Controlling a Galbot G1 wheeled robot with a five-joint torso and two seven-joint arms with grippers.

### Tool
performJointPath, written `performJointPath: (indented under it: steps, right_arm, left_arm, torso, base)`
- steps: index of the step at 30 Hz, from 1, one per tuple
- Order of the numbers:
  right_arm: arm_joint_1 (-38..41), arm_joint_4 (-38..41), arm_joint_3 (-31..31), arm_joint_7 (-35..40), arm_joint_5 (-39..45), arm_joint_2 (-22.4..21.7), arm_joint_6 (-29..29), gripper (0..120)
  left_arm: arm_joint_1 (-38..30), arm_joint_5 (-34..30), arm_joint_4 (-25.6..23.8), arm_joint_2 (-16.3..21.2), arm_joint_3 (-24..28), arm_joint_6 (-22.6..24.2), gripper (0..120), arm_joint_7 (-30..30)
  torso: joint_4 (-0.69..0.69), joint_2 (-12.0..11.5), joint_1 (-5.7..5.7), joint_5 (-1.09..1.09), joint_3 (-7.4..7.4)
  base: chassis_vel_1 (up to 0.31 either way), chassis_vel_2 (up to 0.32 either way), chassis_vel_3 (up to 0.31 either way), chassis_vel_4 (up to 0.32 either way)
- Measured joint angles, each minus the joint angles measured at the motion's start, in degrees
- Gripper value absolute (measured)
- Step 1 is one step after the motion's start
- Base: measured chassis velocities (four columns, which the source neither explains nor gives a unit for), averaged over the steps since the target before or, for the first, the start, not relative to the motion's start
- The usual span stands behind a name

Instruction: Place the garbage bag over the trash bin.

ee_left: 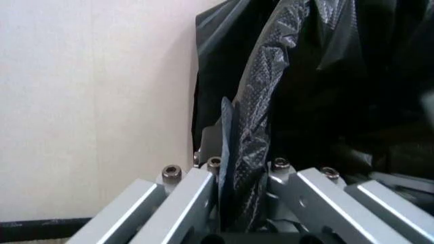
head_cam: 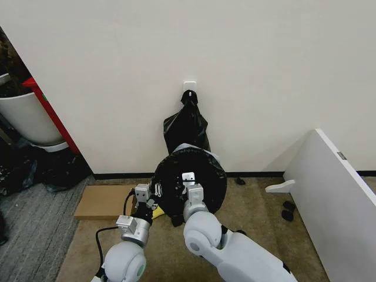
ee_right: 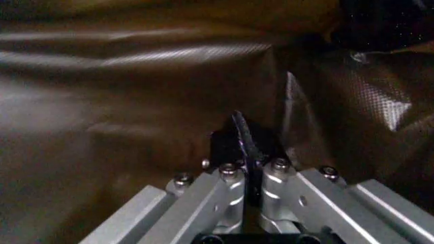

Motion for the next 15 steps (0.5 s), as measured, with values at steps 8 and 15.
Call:
performJointPath:
  steps: [8,15]
  right_arm:
    - [1.00,-2.47,1.97,0.23,-0.41,0.51,1.25,0]
    - [-0.06,-2.47,2.83,0.18,-1.59,-0.33,1.44,0]
  left_arm:
    - [0.41,0.35,-0.25,-0.04,-0.52,0.00,0,0.03]
    - [0.65,0.71,-0.20,-0.08,-0.55,0.00,0,0.06]
  torso:
    - [0.00,0.00,0.00,0.00,0.00]
    - [0.00,0.00,0.00,0.00,0.00]
  base:
    - [0.000,0.000,0.000,0.000]
    - [0.000,0.000,0.000,0.000]
